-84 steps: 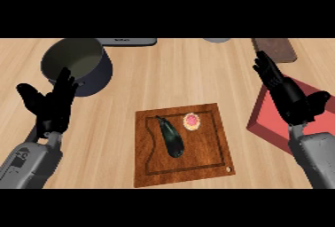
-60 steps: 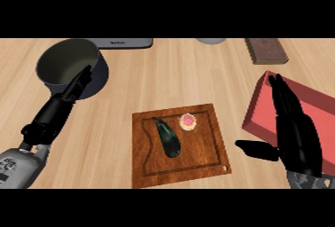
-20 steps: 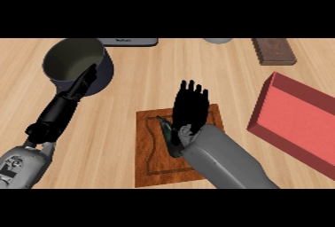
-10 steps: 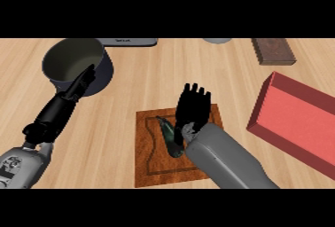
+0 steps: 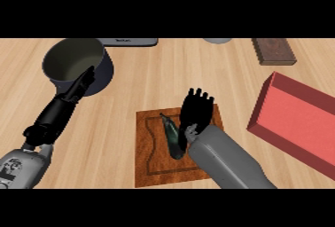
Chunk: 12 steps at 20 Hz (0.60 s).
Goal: Pick the cupcake from the cutting board and place it in the cardboard box
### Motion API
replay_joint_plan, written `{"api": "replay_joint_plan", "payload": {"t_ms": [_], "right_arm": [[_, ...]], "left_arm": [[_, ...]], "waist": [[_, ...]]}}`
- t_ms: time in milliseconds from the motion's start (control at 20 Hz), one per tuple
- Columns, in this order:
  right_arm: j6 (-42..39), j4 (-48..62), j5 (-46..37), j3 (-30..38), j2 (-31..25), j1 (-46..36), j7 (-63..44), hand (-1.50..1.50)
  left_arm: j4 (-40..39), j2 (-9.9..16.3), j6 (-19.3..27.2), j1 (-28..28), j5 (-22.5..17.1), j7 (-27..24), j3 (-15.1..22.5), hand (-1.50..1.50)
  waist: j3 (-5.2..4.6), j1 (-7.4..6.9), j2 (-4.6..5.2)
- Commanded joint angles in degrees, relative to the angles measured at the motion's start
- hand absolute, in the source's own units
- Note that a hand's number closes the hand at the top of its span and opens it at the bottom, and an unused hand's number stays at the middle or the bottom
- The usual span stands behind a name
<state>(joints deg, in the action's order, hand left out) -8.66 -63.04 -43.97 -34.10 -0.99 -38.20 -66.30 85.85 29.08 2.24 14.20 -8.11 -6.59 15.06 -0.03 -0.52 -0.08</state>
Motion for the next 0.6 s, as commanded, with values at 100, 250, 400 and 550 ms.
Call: {"api": "replay_joint_plan", "payload": {"t_ms": [100,250,400,550], "right_arm": [[1.4,2.6,-1.4,-0.5,0.9,0.7,-10.0,-1.50],[3.8,2.8,-0.6,-1.3,0.9,2.1,-8.1,-1.50],[2.9,1.5,0.6,-1.0,0.9,2.3,-8.1,-1.50],[3.8,8.2,-1.9,-0.3,0.9,1.1,1.3,1.50]], "left_arm": [[2.1,-0.8,-0.3,-3.4,1.3,-1.5,-0.3,0.00],[-3.0,-2.2,-1.1,0.1,2.1,-2.0,-1.6,0.00],[-2.0,-2.1,-2.3,-0.5,2.8,-1.0,-2.3,0.00],[-3.7,-1.6,-5.5,-0.4,2.1,-3.5,-5.4,0.00]], "waist": [[0.02,-0.21,-0.03],[0.01,0.30,0.14],[0.02,0.16,0.07],[0.02,0.11,0.18]]}}
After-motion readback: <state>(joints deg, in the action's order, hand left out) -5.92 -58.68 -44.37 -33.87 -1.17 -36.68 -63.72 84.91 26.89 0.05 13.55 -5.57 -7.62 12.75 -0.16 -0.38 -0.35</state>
